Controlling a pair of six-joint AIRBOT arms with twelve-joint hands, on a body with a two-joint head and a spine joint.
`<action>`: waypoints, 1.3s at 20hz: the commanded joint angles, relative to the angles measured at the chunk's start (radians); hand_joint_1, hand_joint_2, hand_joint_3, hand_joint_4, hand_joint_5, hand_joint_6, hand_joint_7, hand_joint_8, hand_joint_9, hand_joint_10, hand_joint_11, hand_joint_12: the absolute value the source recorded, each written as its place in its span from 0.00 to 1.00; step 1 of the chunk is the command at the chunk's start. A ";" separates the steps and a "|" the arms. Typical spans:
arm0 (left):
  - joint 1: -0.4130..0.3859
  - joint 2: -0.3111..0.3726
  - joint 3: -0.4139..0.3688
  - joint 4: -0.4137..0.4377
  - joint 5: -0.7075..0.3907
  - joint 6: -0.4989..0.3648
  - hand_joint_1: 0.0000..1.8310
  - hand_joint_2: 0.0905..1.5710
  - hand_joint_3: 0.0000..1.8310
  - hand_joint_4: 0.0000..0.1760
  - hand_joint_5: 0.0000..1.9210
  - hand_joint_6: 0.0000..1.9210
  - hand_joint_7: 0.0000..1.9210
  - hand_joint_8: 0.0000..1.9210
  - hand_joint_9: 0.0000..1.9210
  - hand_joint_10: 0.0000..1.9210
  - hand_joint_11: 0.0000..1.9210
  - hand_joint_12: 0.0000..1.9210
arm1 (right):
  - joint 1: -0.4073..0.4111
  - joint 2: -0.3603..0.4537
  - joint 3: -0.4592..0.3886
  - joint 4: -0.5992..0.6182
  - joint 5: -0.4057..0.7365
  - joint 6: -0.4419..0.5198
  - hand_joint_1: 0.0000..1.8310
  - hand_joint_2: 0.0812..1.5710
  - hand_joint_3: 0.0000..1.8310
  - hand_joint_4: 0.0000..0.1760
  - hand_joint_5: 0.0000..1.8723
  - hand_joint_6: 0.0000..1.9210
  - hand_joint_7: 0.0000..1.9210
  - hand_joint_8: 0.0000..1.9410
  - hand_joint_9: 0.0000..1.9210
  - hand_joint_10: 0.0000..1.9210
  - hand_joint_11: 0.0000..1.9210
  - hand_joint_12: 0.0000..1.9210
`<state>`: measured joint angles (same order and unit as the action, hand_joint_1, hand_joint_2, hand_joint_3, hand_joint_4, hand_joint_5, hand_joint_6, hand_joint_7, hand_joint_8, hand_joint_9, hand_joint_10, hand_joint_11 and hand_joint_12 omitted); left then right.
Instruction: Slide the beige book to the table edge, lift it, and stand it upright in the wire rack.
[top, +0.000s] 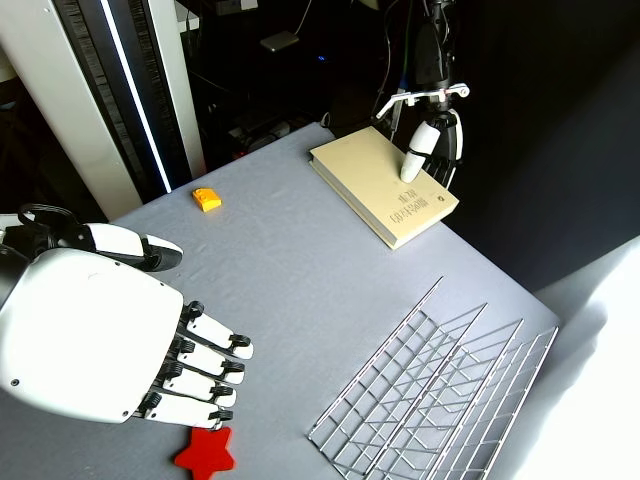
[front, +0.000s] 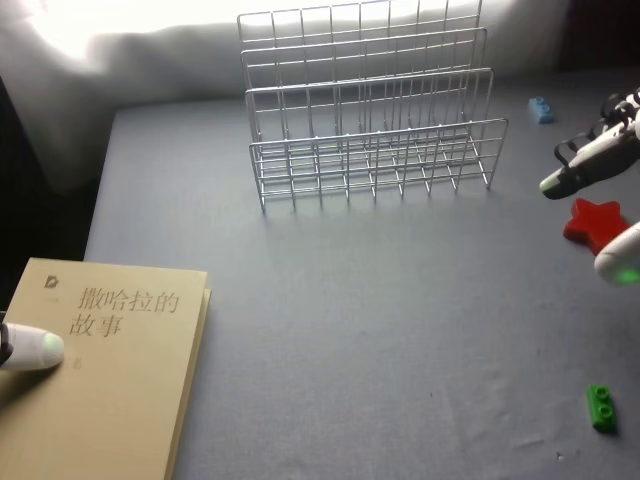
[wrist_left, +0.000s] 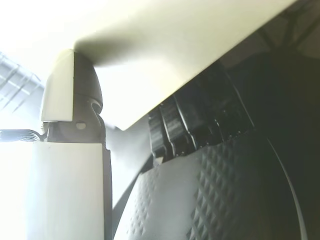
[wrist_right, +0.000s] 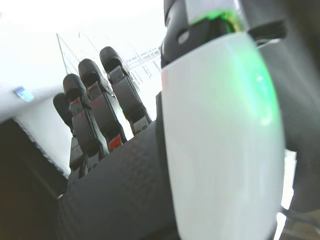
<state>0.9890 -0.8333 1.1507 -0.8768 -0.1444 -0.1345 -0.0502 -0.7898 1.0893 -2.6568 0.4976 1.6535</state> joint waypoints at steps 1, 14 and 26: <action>0.003 0.004 0.009 0.013 -0.065 0.020 0.81 0.76 0.00 0.00 0.38 0.60 0.29 0.77 0.37 0.73 0.39 0.88 | 0.012 0.006 0.003 0.024 -0.067 0.010 0.15 0.60 0.00 0.00 0.18 0.00 0.18 0.00 0.18 0.00 0.01 0.46; -0.050 0.069 -0.013 -0.034 -0.246 0.000 0.80 0.75 0.00 0.00 0.40 0.68 0.34 0.64 0.36 0.68 0.35 0.88 | 0.015 0.005 0.012 0.024 -0.052 0.045 0.16 0.60 0.00 0.00 0.19 0.00 0.19 0.00 0.19 0.00 0.01 0.47; -0.111 0.158 -0.106 -0.033 -0.644 -0.029 0.80 0.76 0.00 0.00 0.39 0.68 0.32 0.66 0.36 0.70 0.36 0.87 | 0.017 0.005 0.014 0.025 -0.057 0.017 0.14 0.60 0.00 0.00 0.19 0.00 0.20 0.00 0.20 0.00 0.01 0.46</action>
<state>0.8871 -0.6930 1.0435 -0.9108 -0.6453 -0.1486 -0.0433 -0.7914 1.0996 -2.6556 0.5076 1.6707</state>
